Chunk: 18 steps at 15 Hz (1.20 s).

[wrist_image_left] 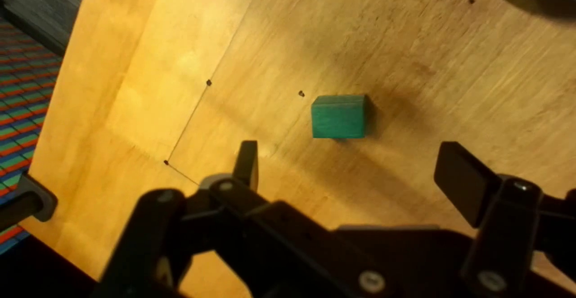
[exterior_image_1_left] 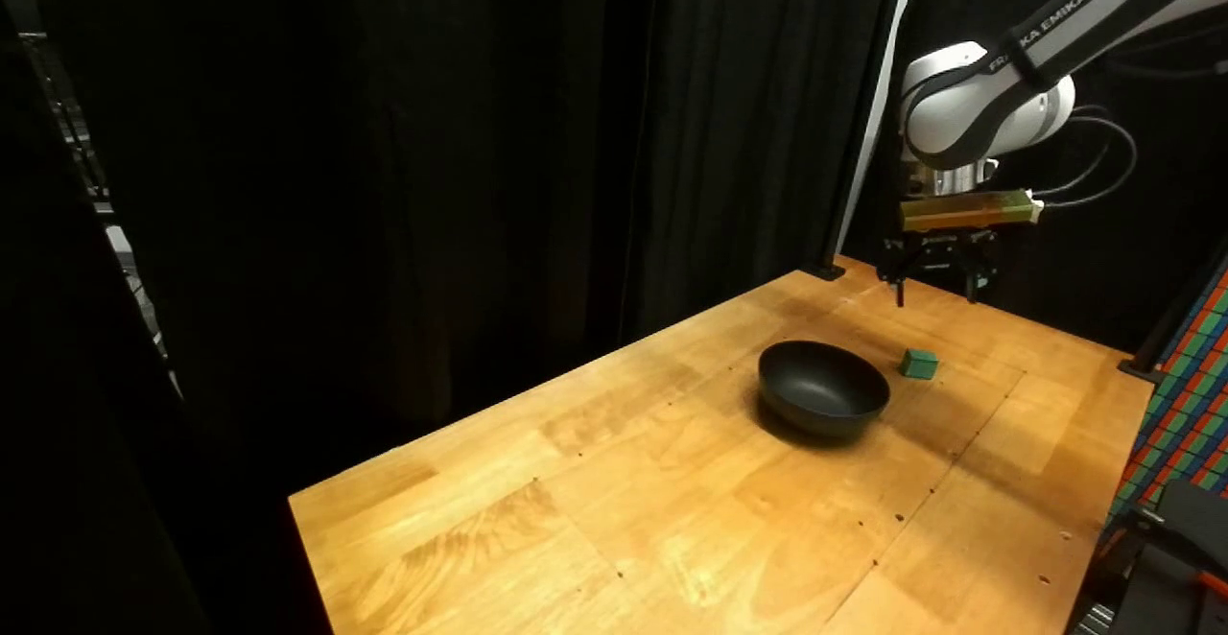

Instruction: Put the green block inside the bowl.

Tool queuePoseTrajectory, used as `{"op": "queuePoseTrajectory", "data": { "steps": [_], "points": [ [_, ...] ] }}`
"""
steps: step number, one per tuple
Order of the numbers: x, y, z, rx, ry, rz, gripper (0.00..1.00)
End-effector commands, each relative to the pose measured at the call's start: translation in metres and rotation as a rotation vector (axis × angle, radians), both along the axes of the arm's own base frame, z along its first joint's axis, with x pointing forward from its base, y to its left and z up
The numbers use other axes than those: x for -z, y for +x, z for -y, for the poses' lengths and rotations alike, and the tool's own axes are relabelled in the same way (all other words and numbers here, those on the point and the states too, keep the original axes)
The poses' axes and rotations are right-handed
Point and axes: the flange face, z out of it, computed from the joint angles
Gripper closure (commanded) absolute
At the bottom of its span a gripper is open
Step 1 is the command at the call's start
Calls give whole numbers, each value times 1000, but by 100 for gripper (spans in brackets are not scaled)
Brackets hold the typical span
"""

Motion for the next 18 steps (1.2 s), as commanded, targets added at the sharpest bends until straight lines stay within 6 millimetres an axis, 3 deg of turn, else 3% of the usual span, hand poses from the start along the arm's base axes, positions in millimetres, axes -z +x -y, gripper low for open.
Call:
{"op": "queuePoseTrajectory", "data": {
  "steps": [1, 6, 11, 12, 13, 18],
  "points": [
    [37, 16, 36, 113, 54, -26, 0],
    [84, 18, 50, 197, 167, -86, 0],
    [105, 22, 57, 235, 188, -113, 0],
    [107, 22, 59, 236, 187, -113, 25],
    [109, 22, 60, 239, 190, -117, 26],
    [112, 11, 66, 293, 276, -187, 65]
  ]
}}
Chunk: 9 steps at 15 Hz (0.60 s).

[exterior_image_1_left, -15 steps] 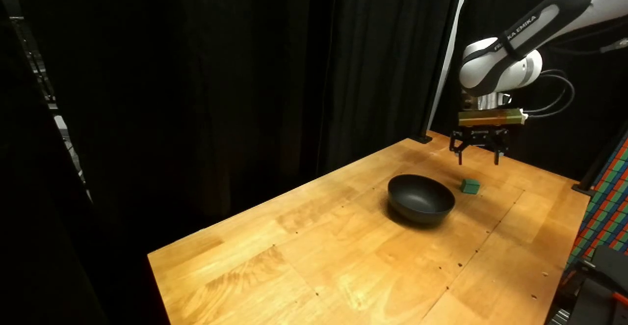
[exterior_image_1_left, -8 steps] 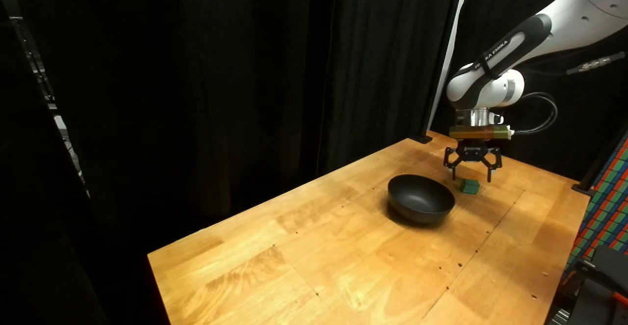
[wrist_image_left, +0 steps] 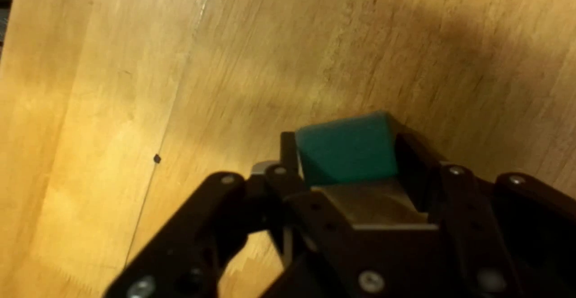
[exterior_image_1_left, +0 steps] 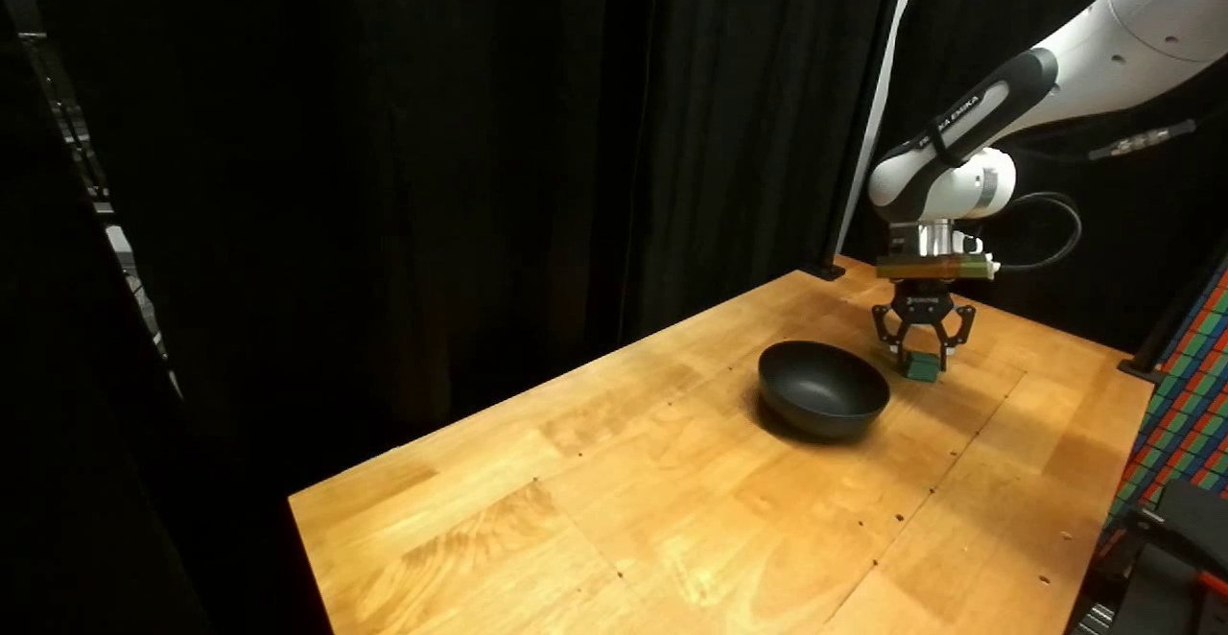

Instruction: Put the green block inside the bowl.

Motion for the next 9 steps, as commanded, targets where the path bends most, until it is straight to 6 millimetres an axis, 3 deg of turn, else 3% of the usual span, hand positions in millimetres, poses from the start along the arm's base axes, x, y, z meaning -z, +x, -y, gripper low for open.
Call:
{"op": "queuePoseTrajectory", "data": {
  "steps": [1, 2, 5, 9],
  "points": [
    [-6, -3, 8, 44, 113, -47, 73],
    [-10, -7, 10, 59, 139, -62, 79],
    [-32, -7, 11, 82, 195, -75, 79],
    [-84, 12, -16, 47, 217, -8, 79]
  ]
}}
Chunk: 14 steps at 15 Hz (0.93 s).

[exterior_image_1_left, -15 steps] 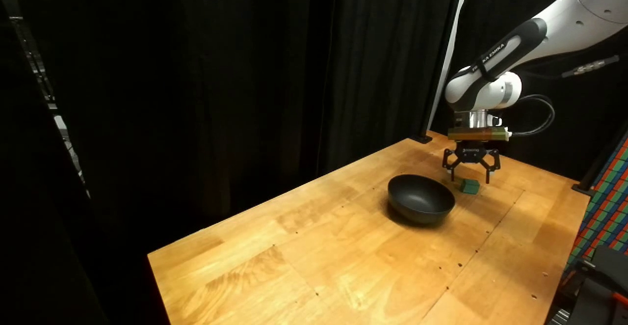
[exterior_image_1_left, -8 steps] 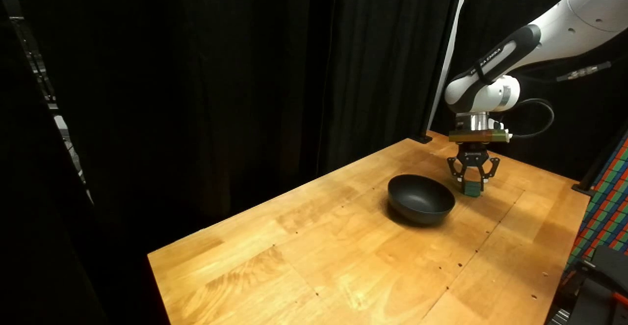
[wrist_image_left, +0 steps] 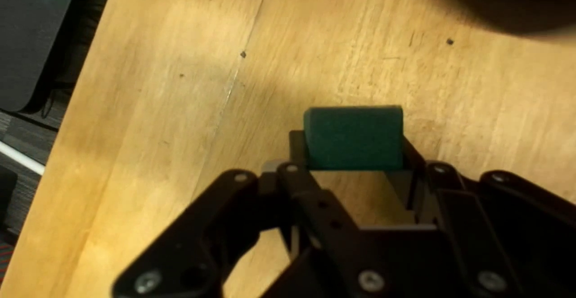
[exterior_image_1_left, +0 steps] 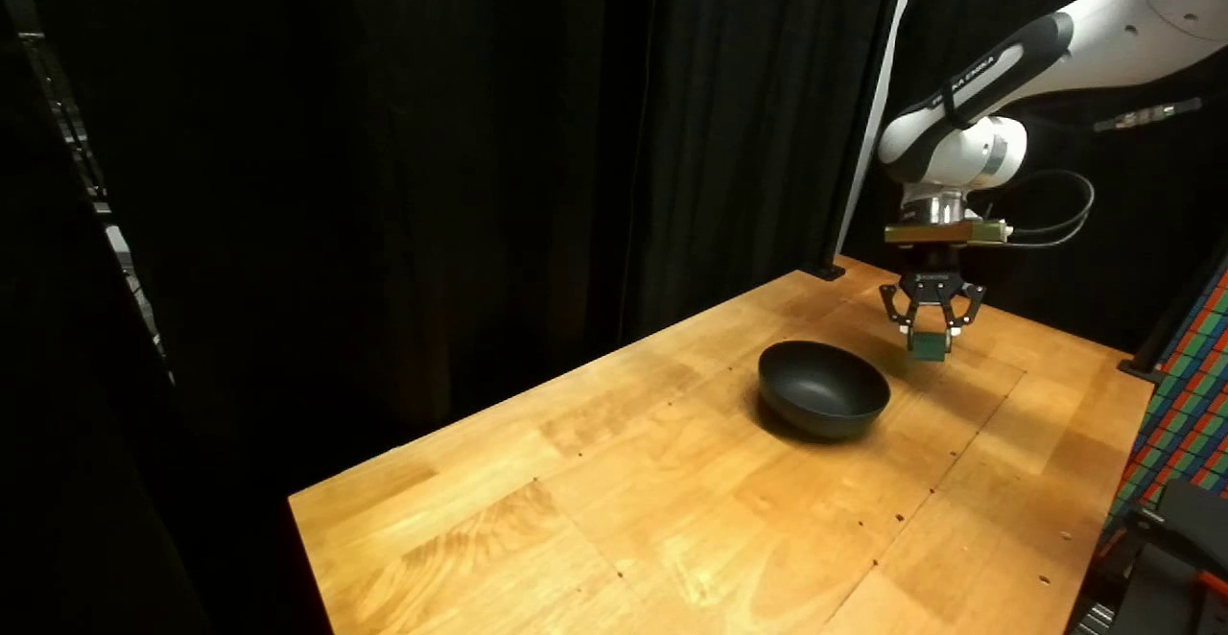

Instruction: Put the green block inside the bowl.

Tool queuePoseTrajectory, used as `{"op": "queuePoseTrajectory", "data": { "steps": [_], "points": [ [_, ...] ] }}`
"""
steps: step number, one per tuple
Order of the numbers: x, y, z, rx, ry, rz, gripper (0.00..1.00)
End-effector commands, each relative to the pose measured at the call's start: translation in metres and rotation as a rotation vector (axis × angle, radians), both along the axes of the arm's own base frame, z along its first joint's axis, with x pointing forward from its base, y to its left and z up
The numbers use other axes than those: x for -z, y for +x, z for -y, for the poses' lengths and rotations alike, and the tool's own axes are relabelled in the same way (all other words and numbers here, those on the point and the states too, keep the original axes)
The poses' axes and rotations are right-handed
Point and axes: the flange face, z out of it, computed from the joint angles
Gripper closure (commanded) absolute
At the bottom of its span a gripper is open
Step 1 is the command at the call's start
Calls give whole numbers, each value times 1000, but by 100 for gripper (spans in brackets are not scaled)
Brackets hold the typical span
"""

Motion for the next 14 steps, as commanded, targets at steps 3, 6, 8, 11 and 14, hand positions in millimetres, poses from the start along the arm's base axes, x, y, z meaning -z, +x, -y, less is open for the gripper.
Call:
{"op": "queuePoseTrajectory", "data": {
  "steps": [3, 6, 8, 11, 14],
  "points": [
    [-69, 27, -69, -82, 77, 118, 79],
    [-82, 34, -119, -147, 121, 142, 79],
    [-80, 33, -148, -179, 161, 143, 28],
    [-87, 26, -173, -223, 212, 96, 8],
    [-114, 16, -175, -262, 279, 41, 0]
  ]
}}
